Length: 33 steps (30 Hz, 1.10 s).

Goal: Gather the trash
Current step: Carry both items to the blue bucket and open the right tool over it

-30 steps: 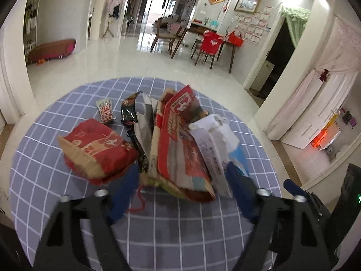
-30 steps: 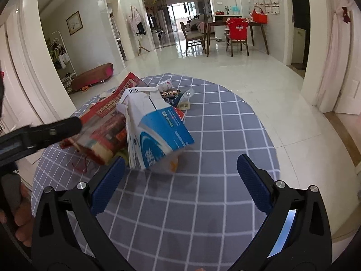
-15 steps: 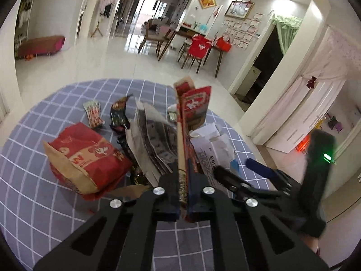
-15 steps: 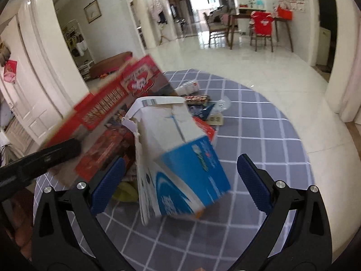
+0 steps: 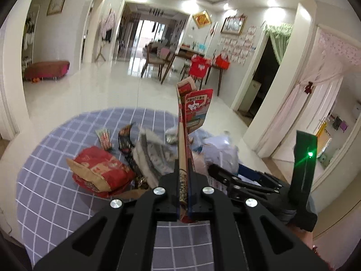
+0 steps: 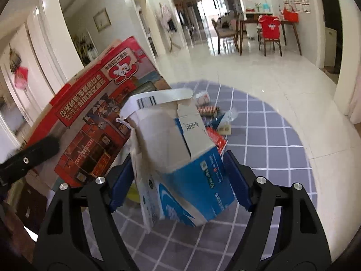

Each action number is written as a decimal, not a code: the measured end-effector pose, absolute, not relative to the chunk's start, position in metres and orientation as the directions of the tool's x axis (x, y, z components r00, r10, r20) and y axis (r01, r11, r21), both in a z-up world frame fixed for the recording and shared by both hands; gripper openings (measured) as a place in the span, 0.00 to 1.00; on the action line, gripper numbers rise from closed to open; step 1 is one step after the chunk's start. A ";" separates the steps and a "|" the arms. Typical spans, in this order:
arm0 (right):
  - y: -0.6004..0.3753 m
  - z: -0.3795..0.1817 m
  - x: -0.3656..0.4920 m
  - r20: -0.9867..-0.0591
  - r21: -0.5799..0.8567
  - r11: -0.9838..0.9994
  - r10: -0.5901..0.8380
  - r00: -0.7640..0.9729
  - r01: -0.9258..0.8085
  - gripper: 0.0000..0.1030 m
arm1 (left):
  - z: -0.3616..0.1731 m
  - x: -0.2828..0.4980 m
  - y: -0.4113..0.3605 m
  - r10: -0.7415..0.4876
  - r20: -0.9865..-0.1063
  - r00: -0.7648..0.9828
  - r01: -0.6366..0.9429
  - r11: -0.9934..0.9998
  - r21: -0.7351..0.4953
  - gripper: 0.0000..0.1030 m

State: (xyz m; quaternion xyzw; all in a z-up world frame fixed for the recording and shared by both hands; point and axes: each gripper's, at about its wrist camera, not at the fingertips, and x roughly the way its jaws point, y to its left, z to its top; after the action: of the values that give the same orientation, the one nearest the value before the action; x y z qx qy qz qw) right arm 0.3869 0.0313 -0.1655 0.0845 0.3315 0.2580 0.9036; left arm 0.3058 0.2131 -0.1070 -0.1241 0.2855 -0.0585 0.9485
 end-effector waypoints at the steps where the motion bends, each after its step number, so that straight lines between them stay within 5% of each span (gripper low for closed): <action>1: 0.022 -0.159 0.383 -0.531 0.365 0.834 0.552 0.644 -0.414 0.72 | -0.099 0.300 0.210 -0.174 -0.511 0.842 0.041 0.964 -0.261 0.04; 8: -0.039 -0.125 0.351 -0.426 0.459 0.801 0.578 0.696 -0.385 0.69 | -0.059 0.264 0.164 -0.164 -0.430 0.888 0.092 0.979 -0.184 0.04; 13: -0.108 -0.125 0.314 -0.415 0.471 0.834 0.496 0.763 -0.286 0.69 | -0.060 0.264 0.112 -0.248 -0.455 0.855 0.188 0.967 -0.174 0.04; 25: -0.305 -0.247 0.268 -0.649 0.414 0.890 0.143 0.747 0.189 0.70 | -0.176 0.312 -0.079 -0.477 -0.658 0.583 0.473 0.857 -0.203 0.04; 33: -0.361 -0.330 0.271 -0.739 0.424 0.821 0.070 0.670 0.382 0.87 | -0.254 0.339 -0.144 -0.483 -0.766 0.424 0.534 0.817 -0.220 0.04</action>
State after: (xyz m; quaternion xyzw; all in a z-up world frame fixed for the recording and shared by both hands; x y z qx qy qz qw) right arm 0.2711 -0.3612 -0.3303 0.2850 0.3958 -0.0899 0.8683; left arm 0.3394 -0.1438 -0.2537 0.0285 0.4438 -0.3015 0.8434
